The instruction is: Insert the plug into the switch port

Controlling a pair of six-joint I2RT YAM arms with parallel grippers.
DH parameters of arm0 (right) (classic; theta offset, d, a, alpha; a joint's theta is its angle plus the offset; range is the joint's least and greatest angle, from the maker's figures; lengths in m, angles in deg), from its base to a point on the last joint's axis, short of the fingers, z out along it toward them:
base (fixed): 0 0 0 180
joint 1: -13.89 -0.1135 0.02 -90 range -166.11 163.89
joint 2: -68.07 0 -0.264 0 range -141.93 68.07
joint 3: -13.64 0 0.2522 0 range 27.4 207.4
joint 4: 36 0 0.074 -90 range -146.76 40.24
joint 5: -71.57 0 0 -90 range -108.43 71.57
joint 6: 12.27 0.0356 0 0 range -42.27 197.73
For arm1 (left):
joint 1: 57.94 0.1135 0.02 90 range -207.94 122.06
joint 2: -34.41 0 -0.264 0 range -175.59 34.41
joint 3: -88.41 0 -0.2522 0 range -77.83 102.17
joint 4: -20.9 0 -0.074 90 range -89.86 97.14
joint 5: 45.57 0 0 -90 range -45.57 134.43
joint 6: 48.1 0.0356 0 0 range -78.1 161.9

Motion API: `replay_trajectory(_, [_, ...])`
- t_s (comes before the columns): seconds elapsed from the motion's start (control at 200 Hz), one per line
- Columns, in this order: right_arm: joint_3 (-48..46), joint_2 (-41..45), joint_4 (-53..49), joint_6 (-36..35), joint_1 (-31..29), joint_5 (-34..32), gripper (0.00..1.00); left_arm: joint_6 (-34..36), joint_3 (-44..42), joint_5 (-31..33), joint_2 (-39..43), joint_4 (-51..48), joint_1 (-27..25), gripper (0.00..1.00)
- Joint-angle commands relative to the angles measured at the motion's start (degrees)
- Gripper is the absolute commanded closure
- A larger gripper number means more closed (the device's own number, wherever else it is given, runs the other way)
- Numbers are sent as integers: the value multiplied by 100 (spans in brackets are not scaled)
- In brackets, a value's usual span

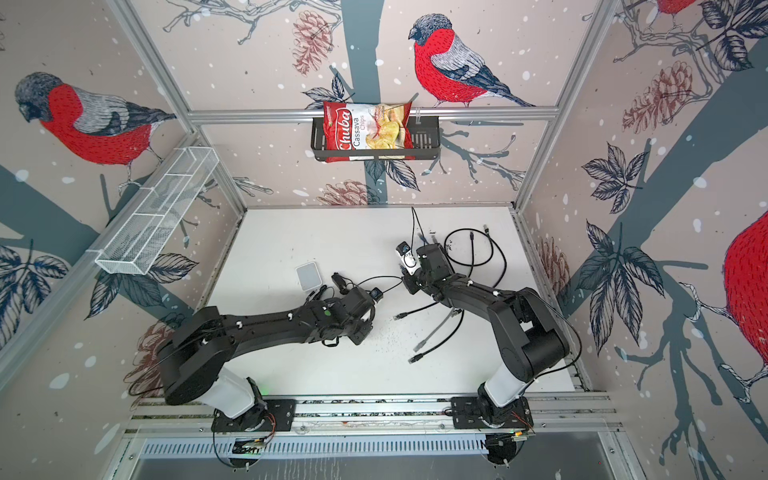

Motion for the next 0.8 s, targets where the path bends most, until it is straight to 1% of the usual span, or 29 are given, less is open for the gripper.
replay_trajectory(0.0, [-101,71,68,-65,-116,-6,97,-424,-240,158,435,882,-14,65])
replay_trajectory(0.125, [-221,232,35,20,-135,152,97,-793,-476,610,857,1337,2,61])
replay_trajectory(0.145, [-238,251,17,19,-150,188,97,-858,-493,712,904,1334,2,60])
replay_trajectory(0.215, [-273,333,-69,40,-276,220,96,-1083,-514,1004,1023,1214,63,52])
replay_trajectory(0.275, [-265,386,-155,92,-458,161,96,-1265,-548,1077,1097,1102,161,51])
replay_trajectory(0.305, [-281,404,-177,139,-560,123,96,-1388,-588,1092,1137,1059,229,48])
replay_trajectory(0.4, [-315,414,-193,325,-841,81,96,-1703,-753,956,1269,1032,497,47])
replay_trajectory(0.51, [-434,405,-120,476,-1127,6,96,-1963,-988,624,1397,1184,857,47])
replay_trajectory(0.635, [-510,292,-155,451,-1351,-20,96,-2161,-1258,179,1399,1574,1058,44])
replay_trajectory(0.795, [-527,167,-235,308,-1549,-30,96,-2437,-1492,-217,1226,1992,1229,42])
